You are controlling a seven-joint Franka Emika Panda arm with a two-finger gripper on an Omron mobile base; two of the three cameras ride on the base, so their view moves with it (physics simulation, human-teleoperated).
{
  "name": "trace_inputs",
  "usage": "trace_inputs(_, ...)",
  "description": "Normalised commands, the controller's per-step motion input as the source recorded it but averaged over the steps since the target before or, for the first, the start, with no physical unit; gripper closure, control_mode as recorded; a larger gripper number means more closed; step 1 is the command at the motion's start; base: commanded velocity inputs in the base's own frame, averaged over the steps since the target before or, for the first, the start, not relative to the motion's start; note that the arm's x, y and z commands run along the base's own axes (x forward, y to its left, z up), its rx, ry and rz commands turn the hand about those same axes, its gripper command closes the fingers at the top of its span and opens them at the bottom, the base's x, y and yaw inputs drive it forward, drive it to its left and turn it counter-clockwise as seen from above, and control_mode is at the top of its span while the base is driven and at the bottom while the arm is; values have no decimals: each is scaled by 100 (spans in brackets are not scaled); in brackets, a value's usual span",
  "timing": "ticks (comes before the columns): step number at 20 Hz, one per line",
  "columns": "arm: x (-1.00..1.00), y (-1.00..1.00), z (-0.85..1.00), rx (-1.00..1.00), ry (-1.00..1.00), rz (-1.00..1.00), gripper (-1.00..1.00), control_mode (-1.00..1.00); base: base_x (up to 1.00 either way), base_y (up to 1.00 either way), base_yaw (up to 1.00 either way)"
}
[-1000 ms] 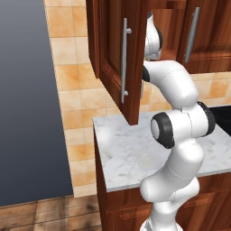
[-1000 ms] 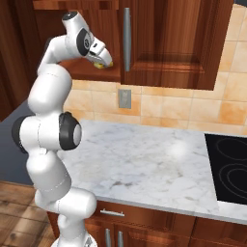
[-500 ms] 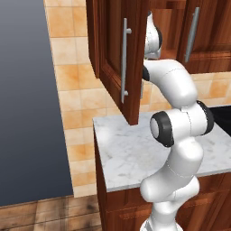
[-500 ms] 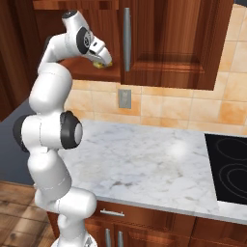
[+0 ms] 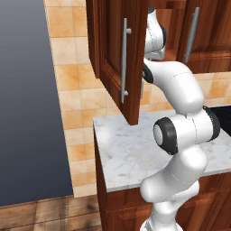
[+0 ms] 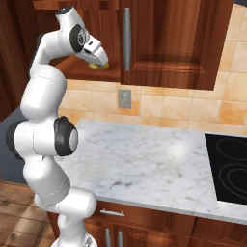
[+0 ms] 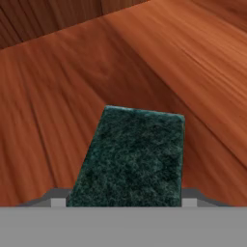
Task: Open the cabinet. Pick the sponge and place it next to the sink. Then close the cabinet.
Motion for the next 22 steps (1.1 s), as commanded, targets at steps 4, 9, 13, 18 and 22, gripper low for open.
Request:
trace_inputs(4, -98, -10, 0, 6, -5, 0, 100, -100, 0, 0, 0)
trace_inputs(9, -100, -13, 0, 8, -12, 0, 100, -100, 0, 0, 0)
trace_inputs(13, -100, -12, 0, 6, -15, 1, 100, -100, 0, 0, 0)
trace_inputs(18, -100, -4, 0, 1, -5, 7, 100, -100, 0, 0, 0)
trace_inputs(22, -100, -8, 0, 0, 0, 19, 100, -100, 0, 0, 0)
